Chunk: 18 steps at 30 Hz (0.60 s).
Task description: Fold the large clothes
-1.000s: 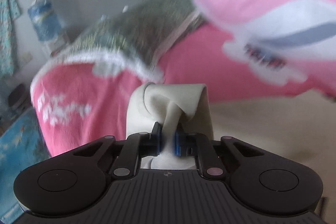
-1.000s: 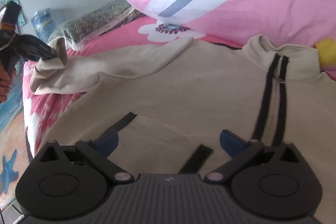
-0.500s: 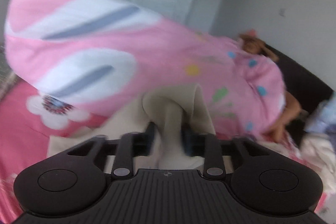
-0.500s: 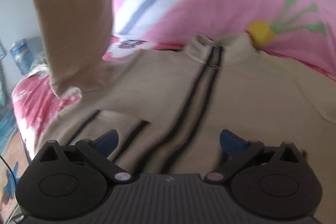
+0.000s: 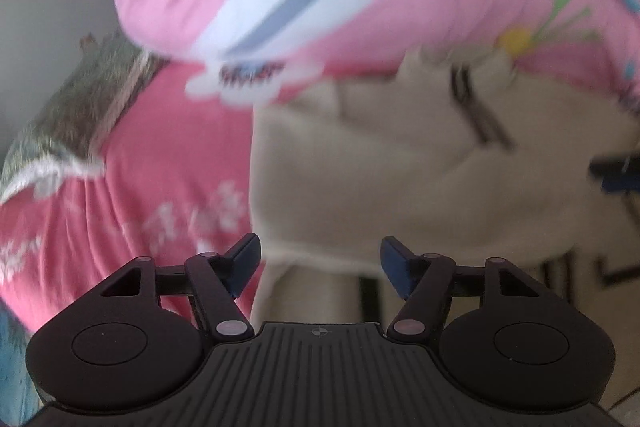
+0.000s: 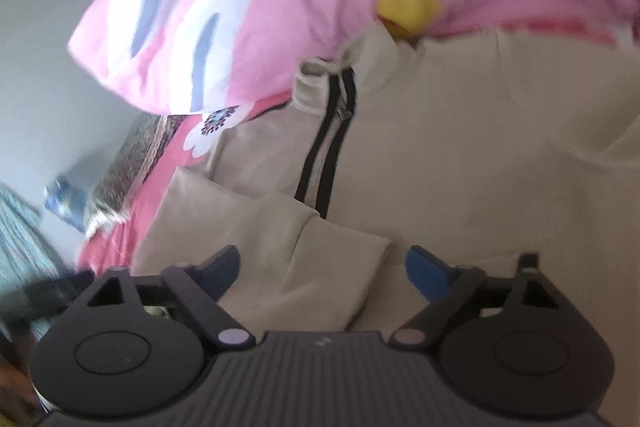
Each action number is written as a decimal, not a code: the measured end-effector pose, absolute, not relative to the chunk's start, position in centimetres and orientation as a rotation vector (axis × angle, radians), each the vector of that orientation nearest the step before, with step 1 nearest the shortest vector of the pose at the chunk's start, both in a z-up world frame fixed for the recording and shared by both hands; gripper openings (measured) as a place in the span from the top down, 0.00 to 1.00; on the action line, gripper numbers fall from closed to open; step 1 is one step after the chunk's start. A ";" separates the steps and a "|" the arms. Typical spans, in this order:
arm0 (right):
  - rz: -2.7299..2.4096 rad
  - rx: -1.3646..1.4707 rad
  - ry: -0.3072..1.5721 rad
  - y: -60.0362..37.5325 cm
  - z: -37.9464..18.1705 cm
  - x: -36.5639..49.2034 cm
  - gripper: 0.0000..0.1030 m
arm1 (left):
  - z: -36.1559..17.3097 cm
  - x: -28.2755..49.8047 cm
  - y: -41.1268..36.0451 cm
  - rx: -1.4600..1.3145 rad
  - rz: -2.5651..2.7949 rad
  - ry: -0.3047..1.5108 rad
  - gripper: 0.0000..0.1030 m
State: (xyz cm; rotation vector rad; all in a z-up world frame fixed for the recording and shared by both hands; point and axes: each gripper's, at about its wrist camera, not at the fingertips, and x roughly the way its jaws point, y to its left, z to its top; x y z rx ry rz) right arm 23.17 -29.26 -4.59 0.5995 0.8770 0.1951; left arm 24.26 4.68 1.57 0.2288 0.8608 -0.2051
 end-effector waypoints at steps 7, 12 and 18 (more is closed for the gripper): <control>0.153 0.657 1.007 -29.3 -6.8 22.8 0.00 | -2.4 25.1 6.0 0.297 -0.164 0.947 0.00; 0.151 0.663 1.009 -29.3 -7.2 23.8 0.00 | -3.9 26.5 6.0 0.281 -0.151 0.949 0.00; 0.195 0.630 0.792 -29.5 -2.7 23.1 0.00 | -4.5 27.6 5.9 0.257 -0.130 0.950 0.00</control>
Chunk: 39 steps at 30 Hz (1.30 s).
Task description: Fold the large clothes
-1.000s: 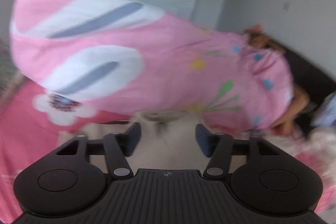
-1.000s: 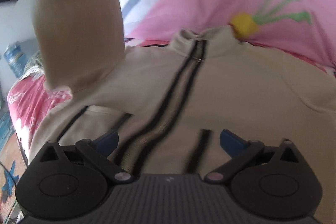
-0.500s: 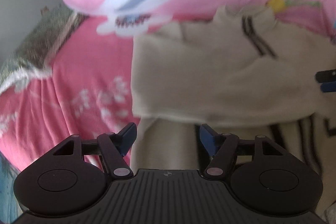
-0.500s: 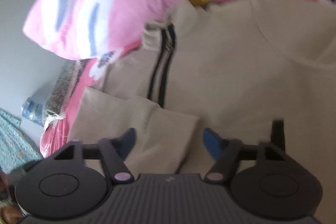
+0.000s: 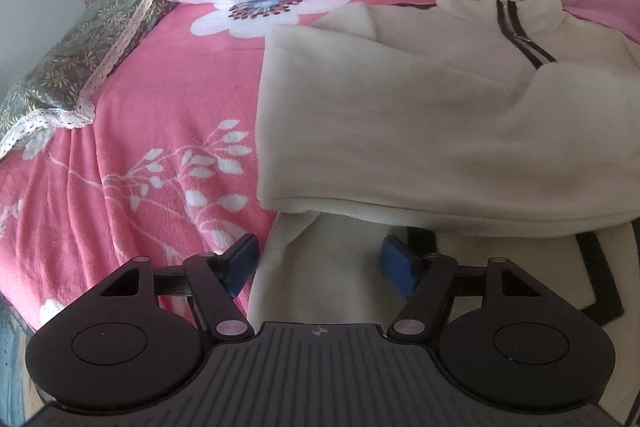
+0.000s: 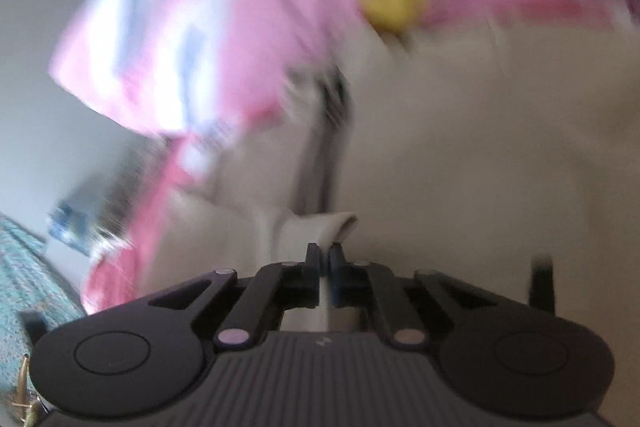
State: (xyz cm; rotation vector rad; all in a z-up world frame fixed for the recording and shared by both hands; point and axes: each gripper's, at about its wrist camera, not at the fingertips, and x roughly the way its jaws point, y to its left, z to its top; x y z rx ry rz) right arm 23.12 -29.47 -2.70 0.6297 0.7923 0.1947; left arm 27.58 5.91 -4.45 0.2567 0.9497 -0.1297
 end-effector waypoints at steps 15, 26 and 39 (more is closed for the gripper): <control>-0.099 0.688 0.664 -38.6 -2.2 21.2 0.00 | -4.6 27.7 6.0 0.264 -0.134 0.950 0.00; -0.022 0.675 0.815 -37.8 -5.1 22.3 0.00 | -4.3 28.7 6.0 0.248 -0.099 0.926 0.00; -0.040 0.551 0.715 -37.2 -3.0 23.1 0.00 | -4.8 29.7 7.3 0.198 -0.044 0.932 0.00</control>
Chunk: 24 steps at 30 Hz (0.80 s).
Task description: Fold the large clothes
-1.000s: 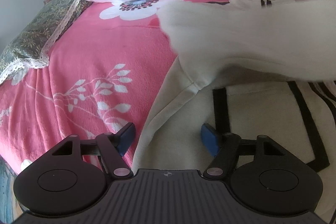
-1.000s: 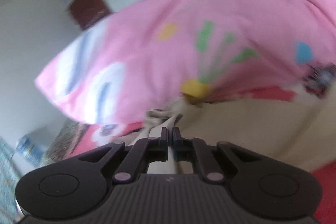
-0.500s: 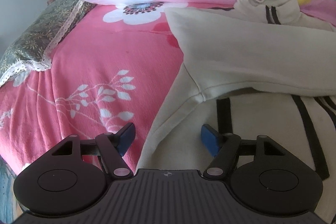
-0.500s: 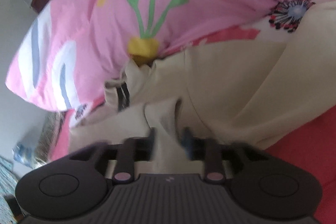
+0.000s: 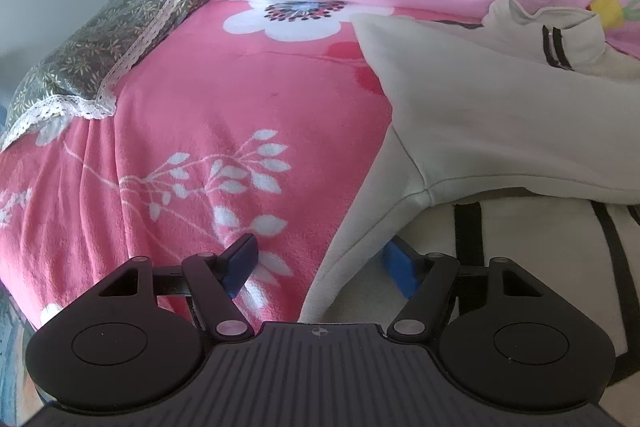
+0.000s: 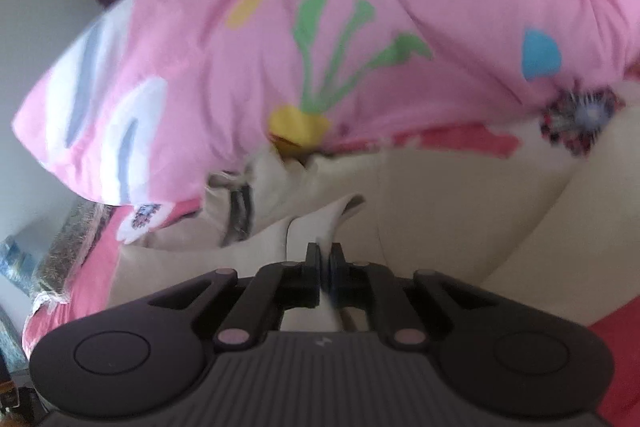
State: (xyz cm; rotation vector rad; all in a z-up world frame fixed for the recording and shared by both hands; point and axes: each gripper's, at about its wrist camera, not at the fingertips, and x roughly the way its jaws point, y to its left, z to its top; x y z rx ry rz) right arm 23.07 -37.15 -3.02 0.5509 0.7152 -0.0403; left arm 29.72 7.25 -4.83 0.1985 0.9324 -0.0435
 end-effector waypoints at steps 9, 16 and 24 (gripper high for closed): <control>-0.131 0.388 0.637 -36.3 -2.0 22.0 0.00 | -0.9 28.2 7.9 0.190 -0.040 0.834 0.00; 0.021 0.198 0.549 -32.6 0.4 21.0 0.00 | 3.0 28.5 4.7 0.170 -0.152 0.737 0.00; 0.047 0.070 0.806 -29.2 -7.0 24.3 0.00 | 1.2 30.7 -0.2 0.187 -0.255 0.810 0.00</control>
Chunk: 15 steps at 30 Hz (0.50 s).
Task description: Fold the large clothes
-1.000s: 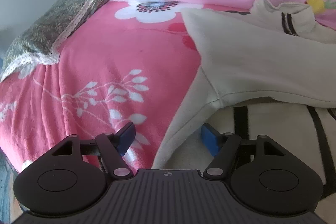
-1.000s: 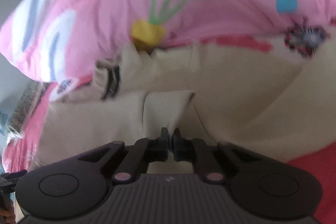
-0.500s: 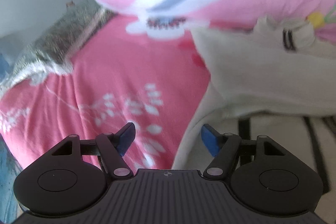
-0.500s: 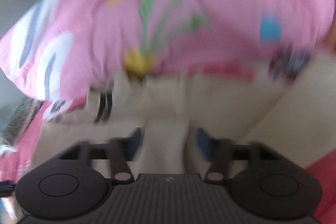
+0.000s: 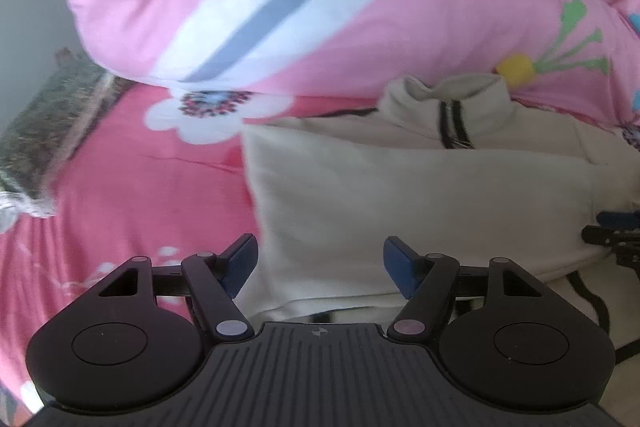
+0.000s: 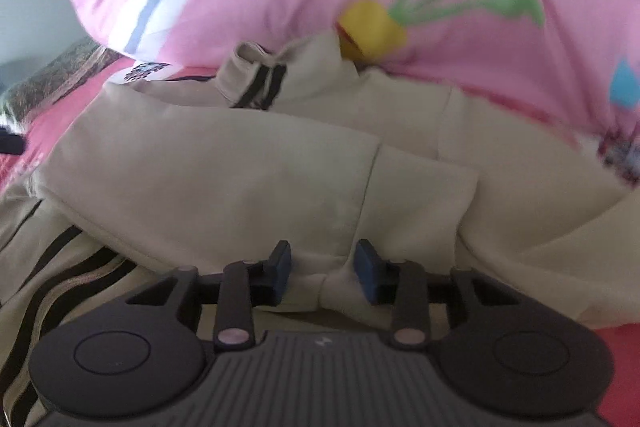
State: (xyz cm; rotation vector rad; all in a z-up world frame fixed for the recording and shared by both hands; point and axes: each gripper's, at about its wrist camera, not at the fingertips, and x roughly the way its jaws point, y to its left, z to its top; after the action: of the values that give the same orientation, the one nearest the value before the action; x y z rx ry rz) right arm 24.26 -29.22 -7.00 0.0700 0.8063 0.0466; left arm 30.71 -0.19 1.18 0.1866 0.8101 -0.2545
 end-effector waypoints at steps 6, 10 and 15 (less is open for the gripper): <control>-0.022 0.177 0.663 -31.9 -3.6 20.4 0.00 | -0.3 32.0 -3.0 0.203 -0.319 0.839 0.00; -0.162 0.280 0.573 -36.5 -2.7 17.1 0.00 | -3.7 33.4 -4.6 0.266 -0.316 0.933 0.00; -0.418 0.534 0.506 -45.6 -3.4 12.9 0.00 | -6.0 33.7 -4.2 0.276 -0.296 0.953 0.00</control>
State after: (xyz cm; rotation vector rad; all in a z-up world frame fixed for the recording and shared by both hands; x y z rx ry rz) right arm 12.87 -45.57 -3.40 0.5335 0.5061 -0.4183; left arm 33.67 -4.21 -5.97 0.2765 0.9528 -0.2963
